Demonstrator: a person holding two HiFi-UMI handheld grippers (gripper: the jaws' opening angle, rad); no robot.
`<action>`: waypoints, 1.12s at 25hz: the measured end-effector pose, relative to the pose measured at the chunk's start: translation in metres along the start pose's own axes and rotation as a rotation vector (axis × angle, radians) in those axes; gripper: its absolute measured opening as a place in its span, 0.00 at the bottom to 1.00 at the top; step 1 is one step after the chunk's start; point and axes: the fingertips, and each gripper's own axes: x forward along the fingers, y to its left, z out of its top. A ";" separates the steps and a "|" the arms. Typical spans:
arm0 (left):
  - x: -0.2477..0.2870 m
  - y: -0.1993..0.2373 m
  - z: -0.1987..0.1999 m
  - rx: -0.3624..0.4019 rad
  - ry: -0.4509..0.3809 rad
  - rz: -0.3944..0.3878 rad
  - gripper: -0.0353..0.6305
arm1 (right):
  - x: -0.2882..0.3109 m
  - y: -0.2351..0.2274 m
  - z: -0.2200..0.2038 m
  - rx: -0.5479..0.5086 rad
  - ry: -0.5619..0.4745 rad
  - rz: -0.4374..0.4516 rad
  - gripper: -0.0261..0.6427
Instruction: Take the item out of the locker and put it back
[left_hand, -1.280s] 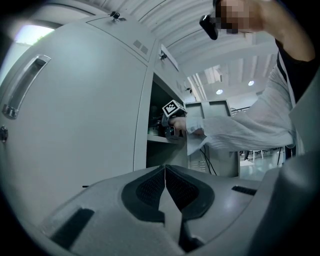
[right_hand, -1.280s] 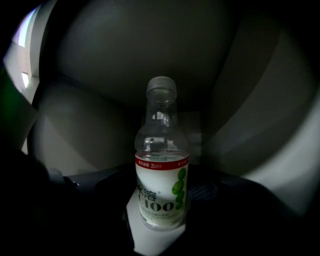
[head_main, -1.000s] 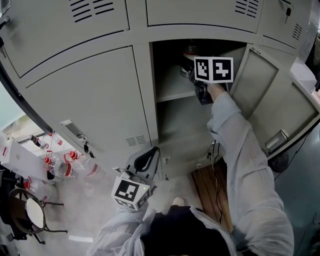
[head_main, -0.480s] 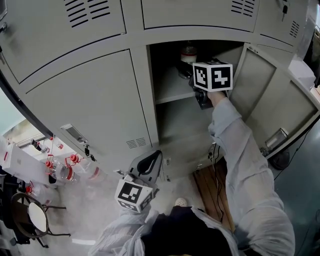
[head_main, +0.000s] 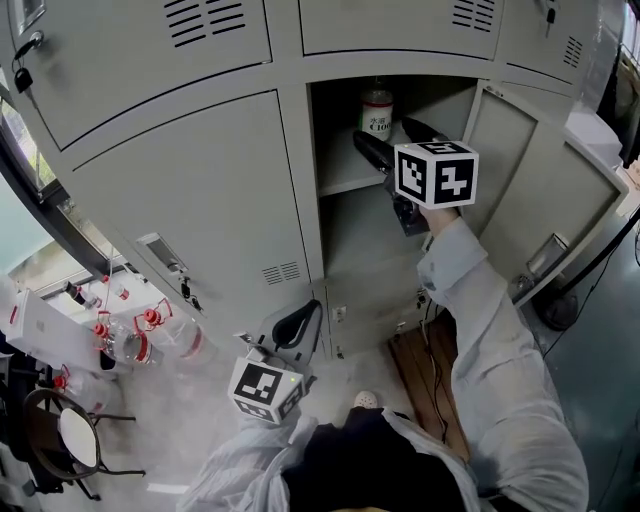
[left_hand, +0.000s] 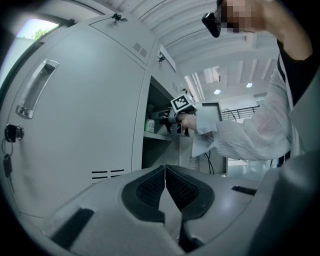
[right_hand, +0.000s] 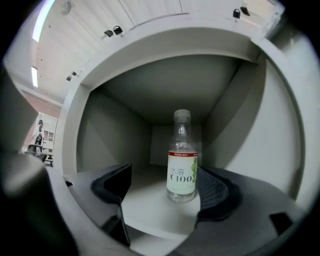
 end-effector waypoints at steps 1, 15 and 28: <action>-0.005 -0.001 -0.001 0.000 0.002 -0.001 0.07 | -0.006 0.005 0.000 -0.008 -0.005 0.003 0.62; -0.069 -0.017 -0.020 -0.016 0.027 0.007 0.07 | -0.136 0.068 -0.067 0.056 -0.006 0.015 0.61; -0.078 -0.016 -0.020 -0.045 0.006 0.042 0.07 | -0.208 0.093 -0.110 0.005 -0.046 -0.098 0.26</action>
